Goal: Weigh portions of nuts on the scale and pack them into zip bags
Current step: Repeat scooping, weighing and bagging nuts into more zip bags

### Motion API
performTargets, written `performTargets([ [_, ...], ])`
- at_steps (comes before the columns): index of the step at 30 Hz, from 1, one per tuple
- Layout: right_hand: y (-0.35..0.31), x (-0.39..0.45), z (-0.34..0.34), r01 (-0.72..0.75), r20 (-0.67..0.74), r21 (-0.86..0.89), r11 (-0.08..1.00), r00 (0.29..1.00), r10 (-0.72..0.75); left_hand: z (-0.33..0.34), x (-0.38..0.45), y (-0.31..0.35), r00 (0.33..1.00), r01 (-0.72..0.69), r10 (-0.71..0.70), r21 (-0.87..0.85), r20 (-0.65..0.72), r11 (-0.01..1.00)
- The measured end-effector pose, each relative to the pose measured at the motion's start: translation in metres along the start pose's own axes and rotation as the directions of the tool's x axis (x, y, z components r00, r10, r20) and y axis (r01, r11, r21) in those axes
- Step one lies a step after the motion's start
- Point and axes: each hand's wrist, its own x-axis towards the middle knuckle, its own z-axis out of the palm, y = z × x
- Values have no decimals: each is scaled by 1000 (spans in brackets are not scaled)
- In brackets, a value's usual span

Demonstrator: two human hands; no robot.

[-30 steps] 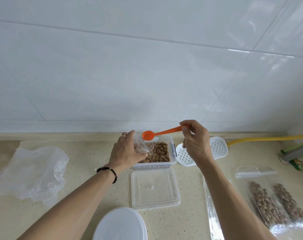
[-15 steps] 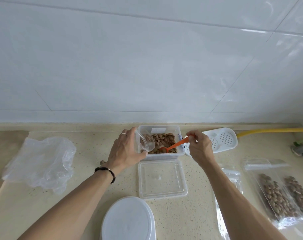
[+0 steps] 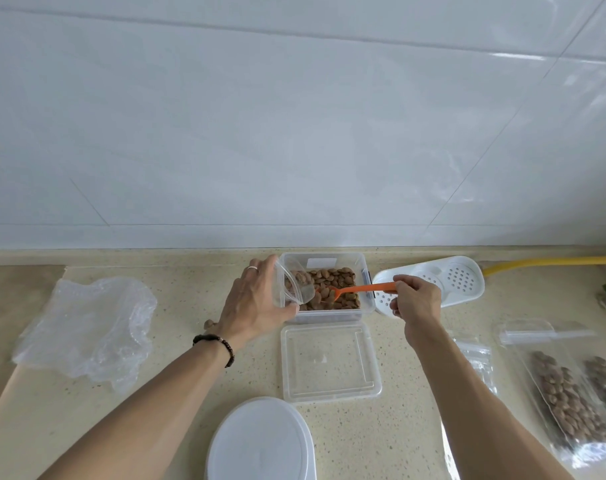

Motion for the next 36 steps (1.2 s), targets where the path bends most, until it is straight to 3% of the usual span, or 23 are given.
performTargets([
  [11,-33,-3,-12,62,-37,112,992,998,-59,-1,7,11,1000,12,-12,45,-5,999],
  [17,-69,-23,-11,205,34,126,971,977,-210,-3,15,20,1000,26,-26,29,9,999],
  [19,-75,-36,-4,345,118,41,938,930,-348,-3,17,24,999,36,-36,-1,12,999],
  [22,-75,-55,7,572,313,-51,819,787,-531,-4,18,26,998,61,-60,-64,19,996],
  [24,-76,-60,9,614,317,-49,787,757,-571,-5,17,26,996,82,-79,-107,30,991],
  [29,-82,-58,1,597,300,-34,802,771,-562,-5,15,23,994,103,-101,-113,30,988],
  [36,-66,-46,-4,496,195,16,868,850,-489,-1,13,20,996,89,-89,-90,11,992],
])
